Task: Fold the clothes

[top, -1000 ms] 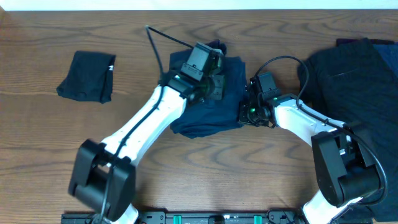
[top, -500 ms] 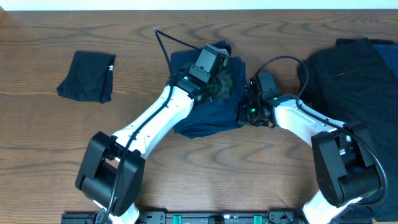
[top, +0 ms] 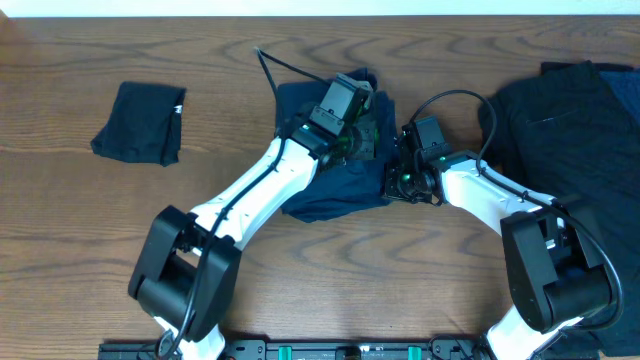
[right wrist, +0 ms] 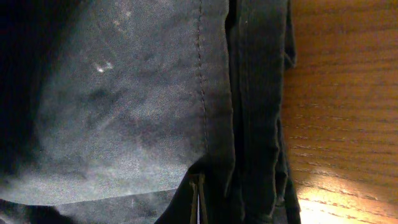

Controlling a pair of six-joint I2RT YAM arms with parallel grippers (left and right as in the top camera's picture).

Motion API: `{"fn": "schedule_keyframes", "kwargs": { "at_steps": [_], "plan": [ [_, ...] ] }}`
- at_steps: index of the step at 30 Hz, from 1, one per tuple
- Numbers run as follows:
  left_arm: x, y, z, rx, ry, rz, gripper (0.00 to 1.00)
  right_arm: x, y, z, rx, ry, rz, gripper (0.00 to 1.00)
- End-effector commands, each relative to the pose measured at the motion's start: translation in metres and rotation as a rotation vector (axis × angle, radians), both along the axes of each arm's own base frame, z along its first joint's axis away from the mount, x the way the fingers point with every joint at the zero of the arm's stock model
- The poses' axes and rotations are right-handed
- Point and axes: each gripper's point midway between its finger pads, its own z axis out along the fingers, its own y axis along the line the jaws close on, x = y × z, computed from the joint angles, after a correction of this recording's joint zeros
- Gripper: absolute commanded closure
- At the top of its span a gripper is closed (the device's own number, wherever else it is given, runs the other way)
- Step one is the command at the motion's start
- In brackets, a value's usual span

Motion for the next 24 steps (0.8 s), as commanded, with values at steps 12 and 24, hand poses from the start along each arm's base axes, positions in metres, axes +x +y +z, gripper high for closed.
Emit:
{"fn": "schedule_keyframes", "kwargs": {
  "at_steps": [12,24],
  "plan": [
    [0.008,-0.015,0.007,-0.063,-0.004,0.037,0.94,-0.018,-0.004,-0.015,-0.028,0.059,-0.003,0.96],
    [0.009,-0.018,0.010,-0.073,-0.016,0.033,0.83,-0.018,-0.004,-0.015,-0.028,0.059,-0.003,0.98]
  ]
}}
